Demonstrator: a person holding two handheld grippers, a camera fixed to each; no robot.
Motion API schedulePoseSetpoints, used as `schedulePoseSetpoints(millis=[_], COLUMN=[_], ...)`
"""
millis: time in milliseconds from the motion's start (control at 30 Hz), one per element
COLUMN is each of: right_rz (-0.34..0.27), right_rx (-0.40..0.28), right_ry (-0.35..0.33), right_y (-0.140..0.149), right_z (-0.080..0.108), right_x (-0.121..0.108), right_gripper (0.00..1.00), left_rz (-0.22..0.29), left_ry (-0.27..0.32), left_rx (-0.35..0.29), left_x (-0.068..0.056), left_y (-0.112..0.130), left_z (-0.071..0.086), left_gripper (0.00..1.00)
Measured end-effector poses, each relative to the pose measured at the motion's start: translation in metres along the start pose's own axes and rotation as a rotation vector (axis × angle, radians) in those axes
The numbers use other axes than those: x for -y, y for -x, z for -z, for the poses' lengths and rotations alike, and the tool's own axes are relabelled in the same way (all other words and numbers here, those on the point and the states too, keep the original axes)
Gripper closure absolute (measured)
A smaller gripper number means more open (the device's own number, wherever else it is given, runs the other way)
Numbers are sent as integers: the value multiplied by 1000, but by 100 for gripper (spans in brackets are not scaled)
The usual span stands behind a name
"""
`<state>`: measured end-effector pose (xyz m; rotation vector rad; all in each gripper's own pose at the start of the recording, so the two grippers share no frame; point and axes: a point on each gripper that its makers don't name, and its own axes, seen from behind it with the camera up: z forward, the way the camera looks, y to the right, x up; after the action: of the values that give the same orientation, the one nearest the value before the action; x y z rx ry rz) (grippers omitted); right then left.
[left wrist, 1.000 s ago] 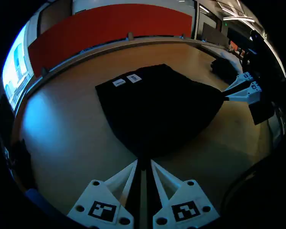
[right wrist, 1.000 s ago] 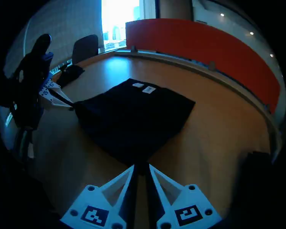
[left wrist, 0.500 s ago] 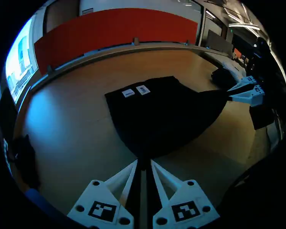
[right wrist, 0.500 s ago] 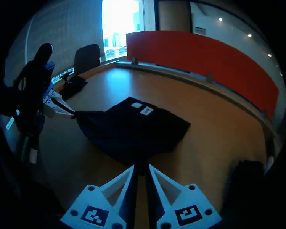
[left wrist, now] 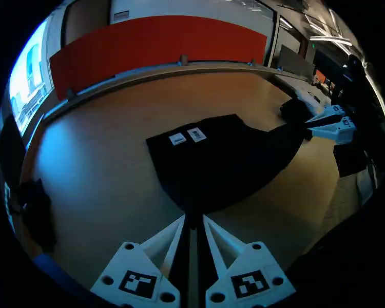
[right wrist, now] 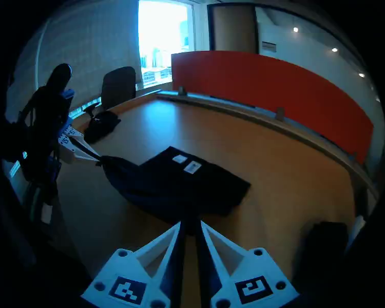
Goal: Fold towel
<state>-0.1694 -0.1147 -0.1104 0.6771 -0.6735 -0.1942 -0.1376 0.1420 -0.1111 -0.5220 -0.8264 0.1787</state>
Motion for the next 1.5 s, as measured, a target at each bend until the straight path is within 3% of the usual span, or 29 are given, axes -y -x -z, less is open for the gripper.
schedulePoseSetpoints(millis=[400,800,1100,1500], right_rz=[-2,-9,-19,-24], right_rx=[-22,-7,-3,12], right_ry=[-19,-17,-4,22], right_y=[-22,-20,-22,-26], right_z=[24,31,23,-3], right_x=[6,8,-1,-26], right_gripper=[87,87,87,87], left_rz=[6,6,9,-1], left_ry=[4,18,8,0], left_rx=[6,22,5,0], left_x=[-3,-13,-6,7], left_y=[-11,-9,-24,-43], left_z=[24,30,22,-6], left_gripper=[92,92,92,92])
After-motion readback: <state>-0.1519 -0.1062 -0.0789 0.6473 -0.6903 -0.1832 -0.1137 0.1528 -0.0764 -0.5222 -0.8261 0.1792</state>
